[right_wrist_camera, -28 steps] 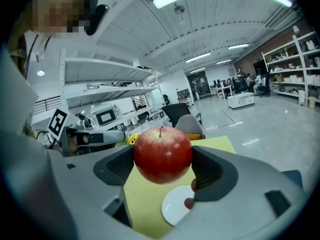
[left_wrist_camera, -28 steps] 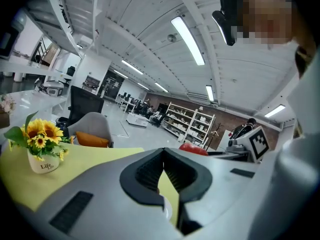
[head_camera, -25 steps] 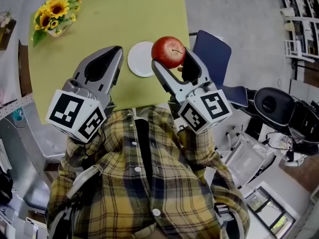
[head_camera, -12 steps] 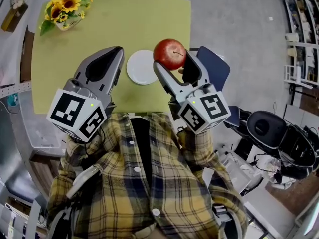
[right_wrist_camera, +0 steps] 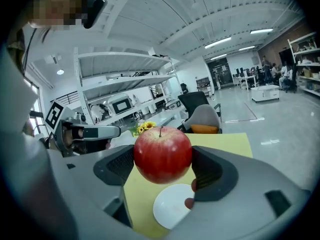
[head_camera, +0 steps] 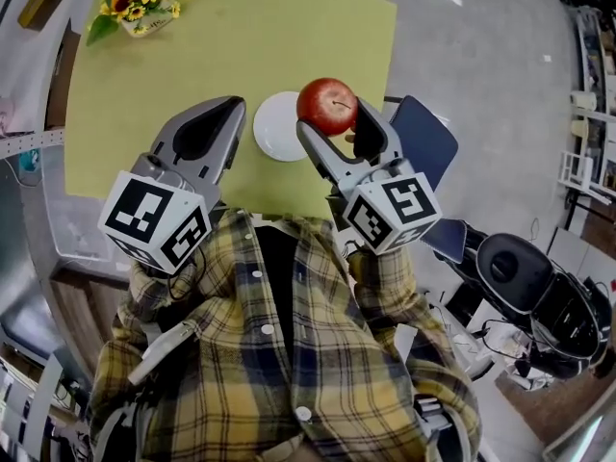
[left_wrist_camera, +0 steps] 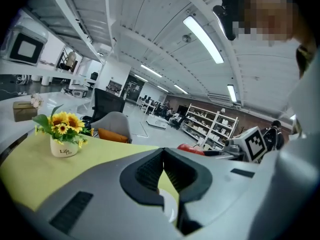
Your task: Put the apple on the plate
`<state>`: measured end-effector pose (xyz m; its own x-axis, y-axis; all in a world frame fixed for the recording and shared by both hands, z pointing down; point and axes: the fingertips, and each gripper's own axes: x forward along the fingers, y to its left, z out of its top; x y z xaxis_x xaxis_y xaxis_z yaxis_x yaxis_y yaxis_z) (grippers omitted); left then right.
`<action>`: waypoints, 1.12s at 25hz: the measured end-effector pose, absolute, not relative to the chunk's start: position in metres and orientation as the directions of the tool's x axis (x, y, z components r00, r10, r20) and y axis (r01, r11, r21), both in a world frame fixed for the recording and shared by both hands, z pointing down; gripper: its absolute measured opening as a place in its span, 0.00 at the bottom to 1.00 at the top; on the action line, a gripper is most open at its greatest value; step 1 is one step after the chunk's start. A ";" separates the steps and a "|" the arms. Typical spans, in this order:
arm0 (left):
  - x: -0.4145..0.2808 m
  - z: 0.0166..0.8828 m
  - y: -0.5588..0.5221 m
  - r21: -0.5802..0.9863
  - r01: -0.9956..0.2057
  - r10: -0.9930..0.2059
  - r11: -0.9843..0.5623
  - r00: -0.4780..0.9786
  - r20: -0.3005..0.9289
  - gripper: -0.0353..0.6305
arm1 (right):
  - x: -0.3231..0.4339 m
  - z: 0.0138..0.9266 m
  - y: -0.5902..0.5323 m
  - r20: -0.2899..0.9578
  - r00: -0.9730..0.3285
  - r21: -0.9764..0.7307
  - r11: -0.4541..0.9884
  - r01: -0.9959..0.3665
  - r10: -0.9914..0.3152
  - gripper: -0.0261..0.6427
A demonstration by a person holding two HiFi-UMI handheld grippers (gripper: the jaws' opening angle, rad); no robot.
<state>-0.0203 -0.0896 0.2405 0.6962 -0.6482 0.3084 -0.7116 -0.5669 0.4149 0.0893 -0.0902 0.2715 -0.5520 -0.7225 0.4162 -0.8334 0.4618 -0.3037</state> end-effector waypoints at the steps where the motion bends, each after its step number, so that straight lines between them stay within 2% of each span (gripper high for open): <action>1: -0.022 0.244 -0.088 0.421 -0.716 -0.650 -0.557 0.691 0.315 0.07 | 0.088 0.278 -0.090 0.424 -0.558 -0.308 0.466 -0.830 -0.714 0.57; 14: -0.042 0.282 -0.078 0.432 -0.780 -0.673 -0.453 0.617 0.408 0.07 | 0.067 0.368 -0.089 0.509 -0.618 -0.397 0.473 -0.786 -0.600 0.57; 28: -0.036 0.307 -0.080 0.423 -0.805 -0.650 -0.417 0.589 0.480 0.07 | 0.069 0.435 -0.084 0.569 -0.613 -0.358 0.505 -0.785 -0.548 0.58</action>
